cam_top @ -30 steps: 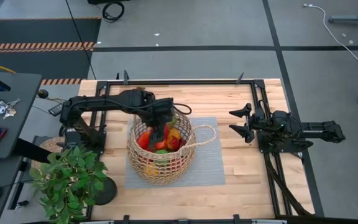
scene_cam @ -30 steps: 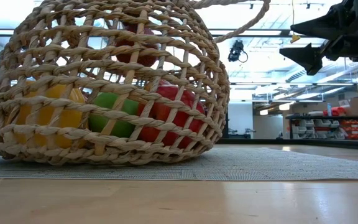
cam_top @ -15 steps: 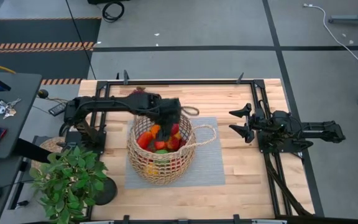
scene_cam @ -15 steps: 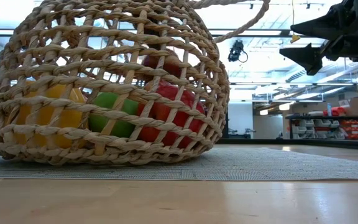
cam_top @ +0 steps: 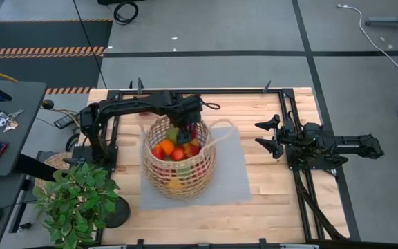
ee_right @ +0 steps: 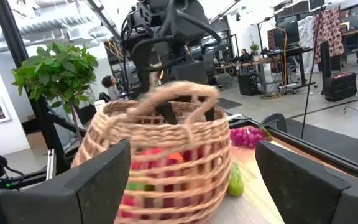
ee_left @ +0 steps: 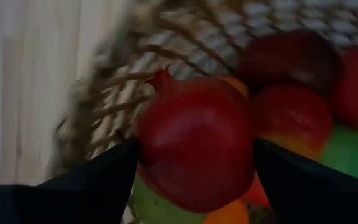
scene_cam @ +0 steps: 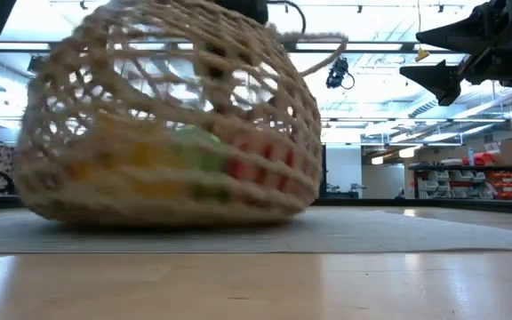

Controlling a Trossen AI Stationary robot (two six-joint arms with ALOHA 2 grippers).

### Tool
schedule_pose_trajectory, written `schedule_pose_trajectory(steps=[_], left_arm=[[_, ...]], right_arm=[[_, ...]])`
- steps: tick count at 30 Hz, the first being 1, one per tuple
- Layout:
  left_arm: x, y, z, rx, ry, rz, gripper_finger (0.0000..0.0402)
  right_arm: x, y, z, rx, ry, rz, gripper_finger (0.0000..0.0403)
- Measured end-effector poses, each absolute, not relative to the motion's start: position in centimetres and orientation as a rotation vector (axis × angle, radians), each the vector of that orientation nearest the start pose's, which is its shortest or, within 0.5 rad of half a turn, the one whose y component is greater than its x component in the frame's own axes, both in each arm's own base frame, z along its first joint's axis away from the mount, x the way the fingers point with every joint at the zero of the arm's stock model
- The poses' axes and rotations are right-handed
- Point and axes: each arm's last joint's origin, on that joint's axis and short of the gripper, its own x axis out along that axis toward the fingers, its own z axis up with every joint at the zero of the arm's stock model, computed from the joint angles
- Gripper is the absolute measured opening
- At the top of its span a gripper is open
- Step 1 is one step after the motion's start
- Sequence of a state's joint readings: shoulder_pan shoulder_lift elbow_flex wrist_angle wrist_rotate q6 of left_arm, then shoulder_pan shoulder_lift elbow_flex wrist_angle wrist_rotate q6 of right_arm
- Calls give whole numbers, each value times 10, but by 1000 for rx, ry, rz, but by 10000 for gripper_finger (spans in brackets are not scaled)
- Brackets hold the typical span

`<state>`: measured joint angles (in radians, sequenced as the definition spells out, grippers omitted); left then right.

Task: Build produce basket
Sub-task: Put the red pomegranate into the brown woven basket

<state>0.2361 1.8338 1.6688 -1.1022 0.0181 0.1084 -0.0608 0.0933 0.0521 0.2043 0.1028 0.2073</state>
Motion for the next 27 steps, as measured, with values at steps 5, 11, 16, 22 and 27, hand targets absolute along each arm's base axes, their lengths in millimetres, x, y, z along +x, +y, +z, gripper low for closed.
schedule_pose_trajectory(steps=[5,11,16,22,27], left_arm=[[343,80,294,-94,1348,119,314],[331,58,307,-73,1452,61,313],[335,37,328,-82,1385,-46,309],[338,23,333,-33,1364,-28,309],[350,25,317,-39,1288,5,309]], right_arm=[[99,-9,194,210,-181,-146,348],[99,-9,194,210,-184,-146,348],[99,-9,194,210,-184,-145,348],[99,-9,194,210,-184,-146,348],[99,-9,194,210,-184,-146,348]])
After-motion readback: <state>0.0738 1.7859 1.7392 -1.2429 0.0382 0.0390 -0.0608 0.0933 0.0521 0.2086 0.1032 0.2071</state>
